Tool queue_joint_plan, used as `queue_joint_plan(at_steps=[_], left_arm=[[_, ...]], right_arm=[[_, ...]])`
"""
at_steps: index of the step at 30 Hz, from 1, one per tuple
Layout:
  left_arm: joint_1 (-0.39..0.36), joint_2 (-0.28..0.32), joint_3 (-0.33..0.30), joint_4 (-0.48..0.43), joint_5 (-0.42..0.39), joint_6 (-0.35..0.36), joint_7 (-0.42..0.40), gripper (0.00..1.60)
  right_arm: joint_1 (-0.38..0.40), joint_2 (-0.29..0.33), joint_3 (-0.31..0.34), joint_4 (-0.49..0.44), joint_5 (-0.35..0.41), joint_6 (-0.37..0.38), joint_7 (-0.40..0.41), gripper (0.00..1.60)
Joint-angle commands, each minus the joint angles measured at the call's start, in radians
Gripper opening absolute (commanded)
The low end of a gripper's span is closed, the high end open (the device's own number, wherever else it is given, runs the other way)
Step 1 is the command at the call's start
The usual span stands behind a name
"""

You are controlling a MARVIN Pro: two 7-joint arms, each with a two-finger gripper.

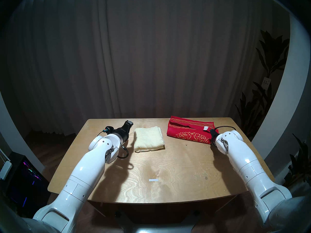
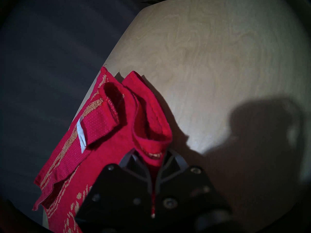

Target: Fold each towel twice and stack them on table

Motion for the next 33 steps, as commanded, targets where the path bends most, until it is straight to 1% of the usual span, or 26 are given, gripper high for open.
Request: queue_joint_plan(at_steps=[1,5,14,16,22,28,33], left_arm=[[-0.02,-0.028,0.01,-0.031,0.015,-0.028,0.005,1.6],[-0.017,-0.04,0.022,-0.041,0.025,-0.045,0.015,1.6],[0.005,-0.057,0.032,-0.068,0.046,-0.1,0.027,1.6],[0.018,-0.055,0.026,-0.078,0.047,-0.113,0.032,1.6],[0.056,-0.042,0.006,-0.114,0.051,-0.139,0.041,1.6],[0.096,-0.032,-0.023,-0.148,0.053,-0.165,0.044,1.6],[0.131,-0.024,-0.047,-0.176,0.049,-0.185,0.044,1.6]], right_arm=[[-0.025,0.084,0.003,0.017,-0.02,0.048,0.005,0.0],[-0.008,0.102,0.003,0.037,-0.026,0.077,0.035,0.0],[0.088,0.123,-0.057,0.086,-0.11,0.121,0.123,0.0],[0.11,0.123,-0.083,0.098,-0.139,0.127,0.142,0.0],[0.163,0.109,-0.129,0.109,-0.189,0.136,0.178,0.0],[0.196,0.107,-0.17,0.086,-0.234,0.148,0.202,0.0],[0.212,0.115,-0.23,0.068,-0.304,0.156,0.221,0.0]])
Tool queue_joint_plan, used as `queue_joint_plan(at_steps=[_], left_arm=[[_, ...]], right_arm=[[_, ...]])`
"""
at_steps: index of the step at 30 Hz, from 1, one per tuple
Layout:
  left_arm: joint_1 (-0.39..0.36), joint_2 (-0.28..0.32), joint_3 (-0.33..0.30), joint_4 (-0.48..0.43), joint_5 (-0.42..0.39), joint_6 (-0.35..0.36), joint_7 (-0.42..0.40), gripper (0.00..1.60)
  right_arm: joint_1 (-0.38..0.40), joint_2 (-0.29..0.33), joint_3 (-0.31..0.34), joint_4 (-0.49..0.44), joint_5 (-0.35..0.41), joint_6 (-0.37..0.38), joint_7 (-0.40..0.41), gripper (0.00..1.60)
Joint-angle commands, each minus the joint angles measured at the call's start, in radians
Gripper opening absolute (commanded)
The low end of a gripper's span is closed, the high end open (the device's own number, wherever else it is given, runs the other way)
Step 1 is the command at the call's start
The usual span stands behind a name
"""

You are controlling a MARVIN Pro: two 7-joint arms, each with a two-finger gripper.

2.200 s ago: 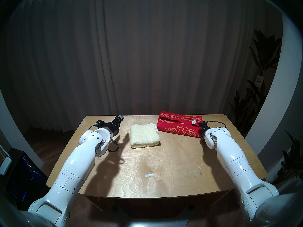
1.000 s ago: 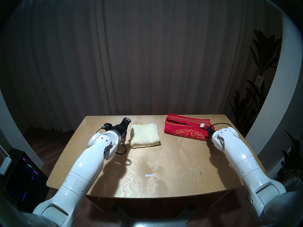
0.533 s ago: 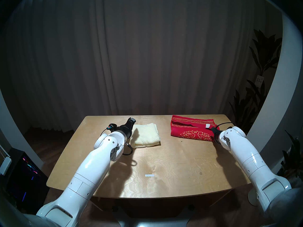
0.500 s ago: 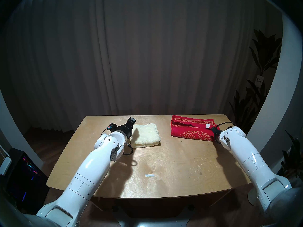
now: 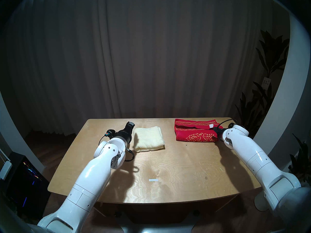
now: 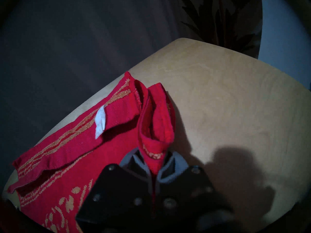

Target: Fold each towel twice and stack them on table

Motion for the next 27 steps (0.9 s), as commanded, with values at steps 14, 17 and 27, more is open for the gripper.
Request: queue_joint_plan(at_steps=[14,17,27], left_arm=[[0.085,0.015,-0.073,-0.097,-0.006,-0.068,-0.015,1.6],[0.091,0.015,-0.083,-0.098,-0.008,-0.074,-0.017,1.6],[0.107,0.019,-0.114,-0.101,-0.02,-0.094,-0.021,1.6]], right_arm=[[0.112,0.005,-0.187,-0.073,-0.246,-0.023,0.12,0.0],[0.125,-0.001,-0.21,-0.075,-0.267,-0.023,0.143,0.0],[0.174,-0.04,-0.288,-0.059,-0.321,-0.007,0.211,0.0]])
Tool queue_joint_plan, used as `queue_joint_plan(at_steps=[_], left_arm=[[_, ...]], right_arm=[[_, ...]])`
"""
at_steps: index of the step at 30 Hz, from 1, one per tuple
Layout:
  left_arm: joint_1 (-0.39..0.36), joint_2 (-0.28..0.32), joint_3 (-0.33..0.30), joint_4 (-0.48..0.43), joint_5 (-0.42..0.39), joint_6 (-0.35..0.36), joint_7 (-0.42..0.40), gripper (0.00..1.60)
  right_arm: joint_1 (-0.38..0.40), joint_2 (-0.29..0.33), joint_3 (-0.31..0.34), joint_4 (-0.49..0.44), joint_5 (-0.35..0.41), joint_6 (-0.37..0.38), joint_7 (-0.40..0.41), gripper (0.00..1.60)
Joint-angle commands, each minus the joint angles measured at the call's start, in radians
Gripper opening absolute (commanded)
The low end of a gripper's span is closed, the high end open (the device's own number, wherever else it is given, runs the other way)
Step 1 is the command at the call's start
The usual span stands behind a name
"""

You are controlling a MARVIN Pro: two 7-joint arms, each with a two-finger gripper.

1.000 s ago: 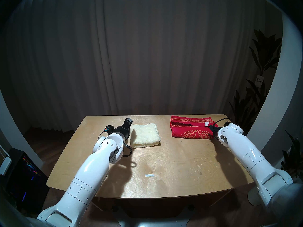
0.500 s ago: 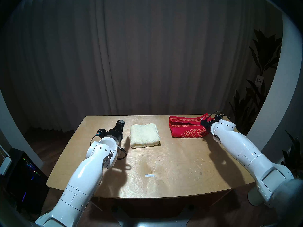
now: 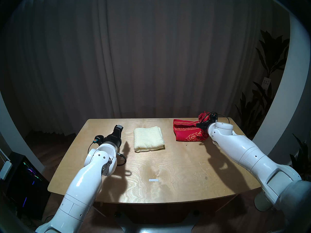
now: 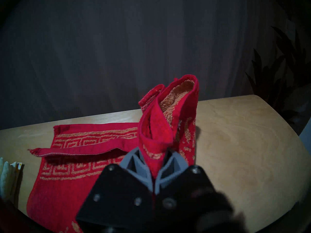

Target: Fold each towel twice and stack them on table

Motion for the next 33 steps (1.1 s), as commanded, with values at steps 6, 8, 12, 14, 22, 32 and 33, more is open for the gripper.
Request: queue_joint_plan(at_steps=[6,8,12,14,22,32,33], left_arm=[[0.006,0.008,-0.041,-0.024,-0.015,-0.024,-0.018,1.6],[0.01,0.012,-0.048,-0.027,-0.018,-0.026,-0.02,1.6],[0.02,0.019,-0.065,-0.036,-0.023,-0.035,-0.023,1.6],[0.026,0.022,-0.071,-0.038,-0.026,-0.037,-0.025,1.6],[0.037,0.024,-0.08,-0.044,-0.033,-0.044,-0.031,1.6],[0.039,0.024,-0.076,-0.045,-0.034,-0.049,-0.037,1.6],[0.04,0.023,-0.076,-0.047,-0.034,-0.05,-0.038,1.6]], right_arm=[[0.081,-0.068,-0.066,-0.001,-0.05,0.009,0.062,0.0],[0.086,-0.074,-0.082,-0.006,-0.058,0.017,0.07,0.0],[0.097,-0.07,-0.114,-0.015,-0.08,0.031,0.09,0.0],[0.103,-0.058,-0.134,-0.024,-0.1,0.039,0.101,0.0],[0.093,0.015,-0.187,-0.107,-0.161,0.053,0.141,0.0],[0.073,0.129,-0.245,-0.255,-0.221,0.08,0.205,0.0],[0.071,0.136,-0.253,-0.266,-0.228,0.082,0.212,0.0]])
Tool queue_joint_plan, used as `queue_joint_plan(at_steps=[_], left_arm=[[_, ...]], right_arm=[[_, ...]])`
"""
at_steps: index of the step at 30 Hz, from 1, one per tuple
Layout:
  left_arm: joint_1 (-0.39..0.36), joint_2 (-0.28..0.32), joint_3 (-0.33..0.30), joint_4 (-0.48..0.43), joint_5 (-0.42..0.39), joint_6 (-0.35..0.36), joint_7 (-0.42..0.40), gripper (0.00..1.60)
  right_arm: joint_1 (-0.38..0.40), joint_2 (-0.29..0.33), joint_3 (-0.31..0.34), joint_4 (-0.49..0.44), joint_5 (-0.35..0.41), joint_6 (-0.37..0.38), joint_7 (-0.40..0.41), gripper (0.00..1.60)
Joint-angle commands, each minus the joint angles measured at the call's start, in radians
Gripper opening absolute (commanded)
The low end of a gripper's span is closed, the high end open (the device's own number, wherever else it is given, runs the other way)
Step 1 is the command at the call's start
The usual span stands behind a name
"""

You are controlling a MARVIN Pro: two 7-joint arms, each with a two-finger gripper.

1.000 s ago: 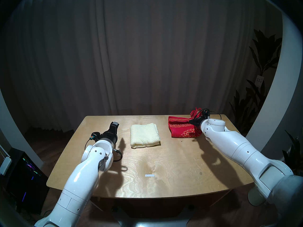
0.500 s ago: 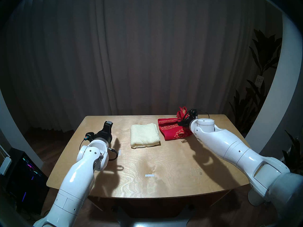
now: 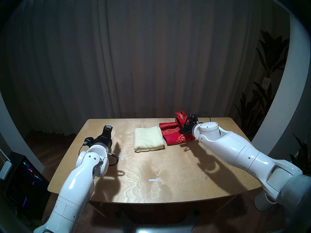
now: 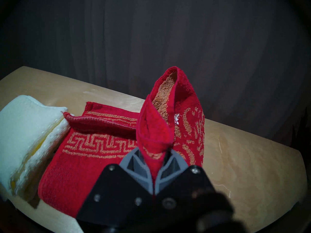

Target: Fold each towel twice and stack them on table

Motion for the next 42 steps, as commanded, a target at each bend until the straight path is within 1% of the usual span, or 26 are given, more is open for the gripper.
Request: queue_joint_plan(at_steps=[1,2,3,4,5,6,10,13,19,25,29,32,34,39,42], left_arm=[[-0.007,-0.001,-0.001,-0.027,0.005,-0.006,-0.017,1.6],[-0.006,-0.001,0.0,-0.028,0.006,-0.007,-0.018,1.6],[-0.006,-0.001,0.0,-0.03,0.006,-0.007,-0.018,1.6],[-0.004,-0.002,0.001,-0.032,0.007,-0.009,-0.018,1.6],[-0.002,-0.002,0.001,-0.034,0.008,-0.011,-0.018,1.6],[0.002,-0.003,0.0,-0.038,0.008,-0.014,-0.018,1.6],[0.019,-0.002,-0.003,-0.055,0.013,-0.026,-0.015,1.6],[0.033,0.001,-0.009,-0.069,0.014,-0.034,-0.013,1.6],[0.055,0.005,-0.021,-0.086,0.017,-0.046,-0.015,1.6],[0.064,0.008,-0.03,-0.093,0.015,-0.05,-0.018,1.6],[0.068,0.01,-0.037,-0.091,0.012,-0.051,-0.021,1.6],[0.07,0.013,-0.045,-0.091,0.008,-0.05,-0.025,1.6],[0.07,0.016,-0.05,-0.093,0.006,-0.048,-0.024,1.6],[0.073,0.021,-0.061,-0.092,-0.001,-0.045,-0.034,1.6],[0.077,0.023,-0.068,-0.094,-0.007,-0.043,-0.037,1.6]], right_arm=[[-0.006,0.092,-0.017,-0.122,-0.041,-0.003,0.027,0.0],[-0.005,0.1,-0.031,-0.13,-0.051,0.001,0.043,0.0],[-0.007,0.102,-0.04,-0.134,-0.064,-0.004,0.04,0.0],[-0.007,0.107,-0.057,-0.138,-0.091,-0.021,0.048,0.0],[-0.01,0.108,-0.061,-0.142,-0.09,-0.021,0.05,0.0],[-0.01,0.112,-0.073,-0.15,-0.111,-0.032,0.053,0.0],[-0.007,0.122,-0.099,-0.175,-0.136,-0.04,0.072,0.0],[-0.005,0.113,-0.115,-0.175,-0.152,-0.048,0.072,0.0],[0.005,0.071,-0.134,-0.156,-0.168,-0.052,0.06,0.0],[0.012,0.03,-0.146,-0.151,-0.167,-0.035,0.056,0.0],[0.011,-0.004,-0.15,-0.142,-0.157,-0.007,0.035,0.0],[0.017,-0.026,-0.161,-0.128,-0.163,0.001,0.042,0.0],[0.014,-0.042,-0.161,-0.125,-0.16,0.013,0.031,0.0],[0.011,-0.083,-0.173,-0.089,-0.162,0.043,0.007,0.0],[0.006,-0.109,-0.177,-0.057,-0.164,0.045,-0.013,0.0]])
